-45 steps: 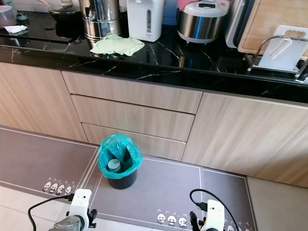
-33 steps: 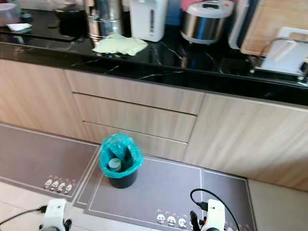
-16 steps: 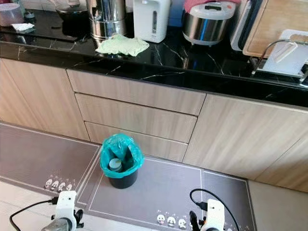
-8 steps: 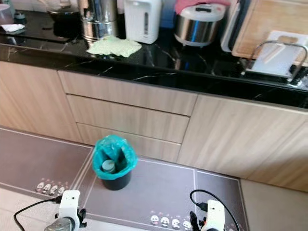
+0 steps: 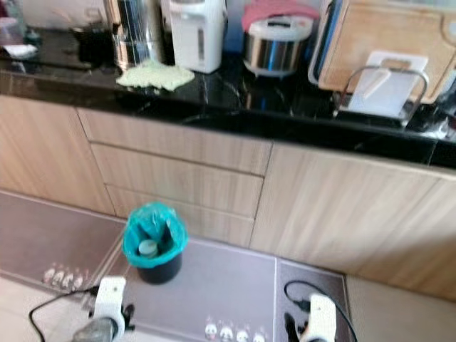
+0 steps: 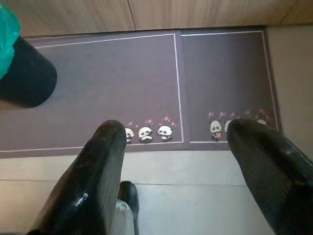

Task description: Kitchen organization

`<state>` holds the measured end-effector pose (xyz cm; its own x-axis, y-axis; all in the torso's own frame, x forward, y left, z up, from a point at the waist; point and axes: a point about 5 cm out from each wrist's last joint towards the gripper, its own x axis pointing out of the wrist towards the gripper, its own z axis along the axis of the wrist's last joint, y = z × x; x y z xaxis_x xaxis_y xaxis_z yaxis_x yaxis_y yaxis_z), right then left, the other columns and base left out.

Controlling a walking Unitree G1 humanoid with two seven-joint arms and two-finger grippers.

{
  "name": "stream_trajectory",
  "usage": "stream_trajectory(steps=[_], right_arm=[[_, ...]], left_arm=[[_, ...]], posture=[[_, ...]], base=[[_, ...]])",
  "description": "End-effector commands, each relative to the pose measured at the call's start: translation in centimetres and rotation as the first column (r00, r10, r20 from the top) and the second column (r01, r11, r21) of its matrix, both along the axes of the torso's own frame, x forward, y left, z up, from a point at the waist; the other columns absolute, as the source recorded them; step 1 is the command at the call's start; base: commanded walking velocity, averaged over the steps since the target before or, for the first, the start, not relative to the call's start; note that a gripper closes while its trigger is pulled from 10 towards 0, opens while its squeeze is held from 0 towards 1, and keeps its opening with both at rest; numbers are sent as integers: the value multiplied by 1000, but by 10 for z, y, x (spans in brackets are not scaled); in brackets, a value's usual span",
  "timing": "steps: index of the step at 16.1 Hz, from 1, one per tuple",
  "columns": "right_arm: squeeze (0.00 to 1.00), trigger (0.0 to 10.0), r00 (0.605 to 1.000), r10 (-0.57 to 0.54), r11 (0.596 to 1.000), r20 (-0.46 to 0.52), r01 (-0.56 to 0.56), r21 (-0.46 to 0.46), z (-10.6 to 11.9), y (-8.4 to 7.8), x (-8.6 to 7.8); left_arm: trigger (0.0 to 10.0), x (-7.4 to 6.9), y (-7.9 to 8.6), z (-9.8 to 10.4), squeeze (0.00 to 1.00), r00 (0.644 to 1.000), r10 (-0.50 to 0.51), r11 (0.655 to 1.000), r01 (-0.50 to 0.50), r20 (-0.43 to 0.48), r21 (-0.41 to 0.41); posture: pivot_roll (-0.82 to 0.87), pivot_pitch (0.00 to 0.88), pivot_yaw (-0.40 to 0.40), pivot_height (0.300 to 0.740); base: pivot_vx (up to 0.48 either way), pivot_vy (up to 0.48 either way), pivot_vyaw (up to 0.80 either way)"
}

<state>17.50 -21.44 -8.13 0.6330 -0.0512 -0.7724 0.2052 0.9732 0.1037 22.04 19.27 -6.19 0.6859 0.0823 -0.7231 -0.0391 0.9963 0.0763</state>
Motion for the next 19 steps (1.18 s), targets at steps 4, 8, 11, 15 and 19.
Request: stream_trajectory(steps=[4, 8, 11, 15, 19], right_arm=[[0, 10000, 1000, -19, 1000, 0, 19, 12, 0, 1, 0], [0, 10000, 1000, -19, 1000, -7, 19, 11, -1, 1, 0], [0, 10000, 1000, -9, 1000, -13, 9, 14, -1, 0, -1], [0, 10000, 1000, -3, 1000, -15, 3, 17, -1, 1, -1], [0, 10000, 1000, -10, 1000, -5, 10, 13, 0, 0, 0]], left_arm=[[10000, -3, 3, -2, 0, 1000, -6, 1000, 6, -18, 8], [10000, -3, 2, -2, 0, 1000, -4, 1000, 4, -19, 4], [10000, -3, 0, -2, 0, 1000, -4, 1000, 4, -23, 2], [10000, -4, 2, -3, 0, 1000, -1, 1000, 1, -24, 3], [10000, -5, 3, -3, 0, 999, 8, 1000, -8, -31, 1]], posture=[[-83, 41, -81, 740], [-86, 46, -82, 740], [-87, 49, -84, 740], [-86, 49, -83, 740], [-85, 46, -84, 740]], base=[[0, -414, 0], [0, -413, -234], [0, -412, -683], [0, -414, -603], [0, 0, -277]])
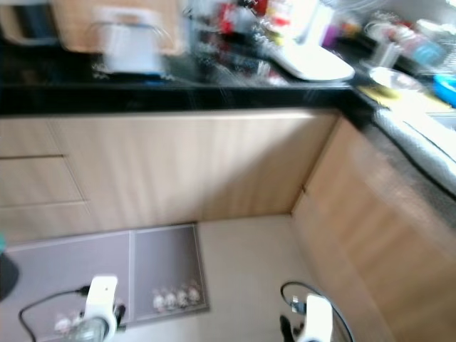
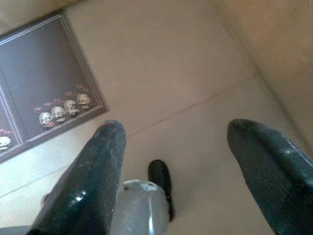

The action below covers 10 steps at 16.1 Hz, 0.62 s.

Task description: Kitchen organization

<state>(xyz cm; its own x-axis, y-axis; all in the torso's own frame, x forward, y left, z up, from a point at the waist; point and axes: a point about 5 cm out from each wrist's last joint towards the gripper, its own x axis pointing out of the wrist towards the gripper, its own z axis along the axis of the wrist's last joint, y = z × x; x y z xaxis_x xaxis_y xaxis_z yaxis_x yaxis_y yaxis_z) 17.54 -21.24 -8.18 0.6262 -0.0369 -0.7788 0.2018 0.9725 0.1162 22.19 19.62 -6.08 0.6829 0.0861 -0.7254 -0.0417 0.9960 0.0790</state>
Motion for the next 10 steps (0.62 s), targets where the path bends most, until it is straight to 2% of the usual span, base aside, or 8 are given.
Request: stream_trajectory(steps=[1, 10], right_arm=[[0, 10000, 1000, -14, 1000, 4, 14, -3, 0, -2, -1], [0, 10000, 1000, -10, 1000, 1, 10, -10, 0, -3, -1]], left_arm=[[10000, -7, 0, -4, 0, 1000, 7, 1000, -7, -26, -4], [10000, -12, 0, -8, 0, 999, 30, 999, -30, -46, -17]], posture=[[-85, 46, -84, 740], [-82, 38, -89, 740]], base=[[0, 0, 0], [0, 0, 0]])
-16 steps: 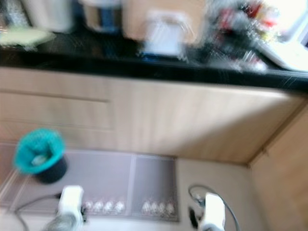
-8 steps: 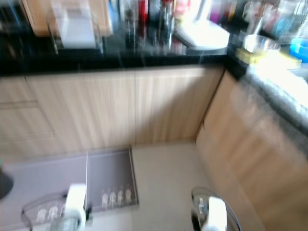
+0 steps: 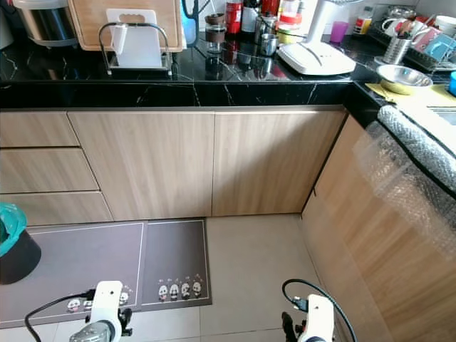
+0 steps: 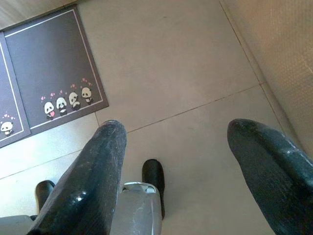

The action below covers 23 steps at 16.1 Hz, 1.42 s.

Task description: Kitchen organization

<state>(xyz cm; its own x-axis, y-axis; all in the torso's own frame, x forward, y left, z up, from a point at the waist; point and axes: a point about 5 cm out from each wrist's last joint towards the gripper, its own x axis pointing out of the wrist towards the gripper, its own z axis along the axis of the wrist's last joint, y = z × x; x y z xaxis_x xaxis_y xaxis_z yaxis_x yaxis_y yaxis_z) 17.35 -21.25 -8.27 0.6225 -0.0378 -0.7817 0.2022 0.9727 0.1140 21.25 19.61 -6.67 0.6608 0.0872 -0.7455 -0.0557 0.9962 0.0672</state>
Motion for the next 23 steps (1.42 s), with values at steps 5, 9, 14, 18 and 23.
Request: stream_trajectory(steps=[5, 9, 14, 18, 23], right_arm=[[0, 10000, 1000, 7, 1000, -10, -7, -8, 0, -3, 0], [0, 10000, 1000, 10, 1000, -13, -10, -7, 0, -2, 0], [0, 10000, 1000, 11, 1000, -19, -11, -8, 0, -1, 0], [0, 10000, 1000, 11, 1000, -20, -11, -8, 0, -1, 0], [0, 10000, 1000, 11, 1000, -22, -11, -8, 0, -2, -1]], left_arm=[[10000, -5, 5, -3, 0, 999, 25, 1000, -25, -28, -3], [10000, -7, 7, -4, 0, 999, 24, 1000, -24, -38, 0], [10000, -10, 7, -5, 0, 999, 23, 1000, -23, -48, 2], [10000, -11, 3, -7, 0, 998, 34, 999, -34, -59, -5], [10000, -8, 2, -5, 0, 998, 11, 1000, -10, -60, 6]], posture=[[-80, 42, -90, 740], [-79, 44, -87, 740], [-77, 45, -86, 740], [-77, 45, -86, 740], [-77, 46, -87, 740]], base=[[0, 0, -592], [0, 0, -742], [0, 0, -742], [0, 278, -738], [0, 0, -742]])
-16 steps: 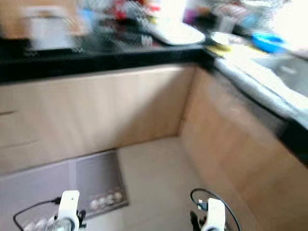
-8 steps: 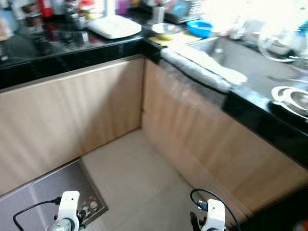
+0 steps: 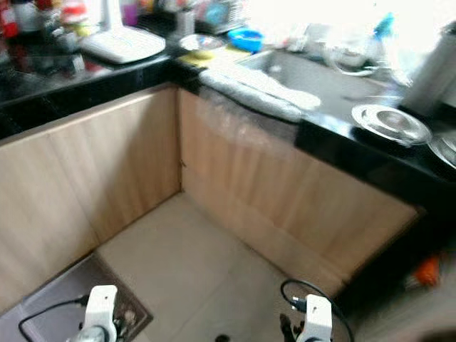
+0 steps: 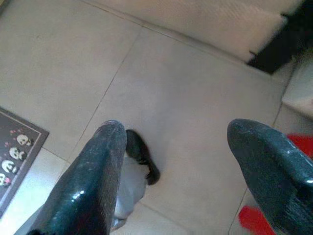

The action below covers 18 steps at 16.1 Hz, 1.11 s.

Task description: Kitchen organization

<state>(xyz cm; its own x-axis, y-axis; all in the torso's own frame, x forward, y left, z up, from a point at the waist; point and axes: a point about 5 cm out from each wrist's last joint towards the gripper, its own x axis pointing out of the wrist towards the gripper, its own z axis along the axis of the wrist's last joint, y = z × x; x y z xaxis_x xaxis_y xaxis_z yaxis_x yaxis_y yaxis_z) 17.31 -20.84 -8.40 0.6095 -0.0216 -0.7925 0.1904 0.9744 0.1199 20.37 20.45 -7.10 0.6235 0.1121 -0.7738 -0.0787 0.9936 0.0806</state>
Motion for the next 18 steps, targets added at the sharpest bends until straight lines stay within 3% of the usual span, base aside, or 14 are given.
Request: stream_trajectory(steps=[1, 5, 12, 18], right_arm=[[0, 10000, 1000, -4, 1000, -5, 4, -18, 1, -6, 0], [0, 10000, 1000, -5, 1000, -3, 5, -16, 1, -5, 0], [0, 10000, 1000, -13, 1000, -5, 13, -10, 0, -4, -2], [0, 10000, 1000, -11, 1000, -5, 11, -10, 0, -4, -2]], left_arm=[[10000, 0, -7, -1, 0, 1000, -17, 1000, 17, -15, -5], [10000, -2, -8, -2, 0, 1000, -22, 1000, 22, -14, -4], [10000, -2, 6, 0, 0, 1000, -17, 1000, 17, -15, 11], [10000, -4, -2, -3, 0, 999, -21, 1000, 21, -24, 6]], posture=[[-77, 46, -87, 740], [-75, 44, -84, 740], [-76, 47, -76, 740], [-78, 48, -77, 740]], base=[[0, 0, -738], [0, 0, -742], [0, 0, -739], [0, 0, -738]])
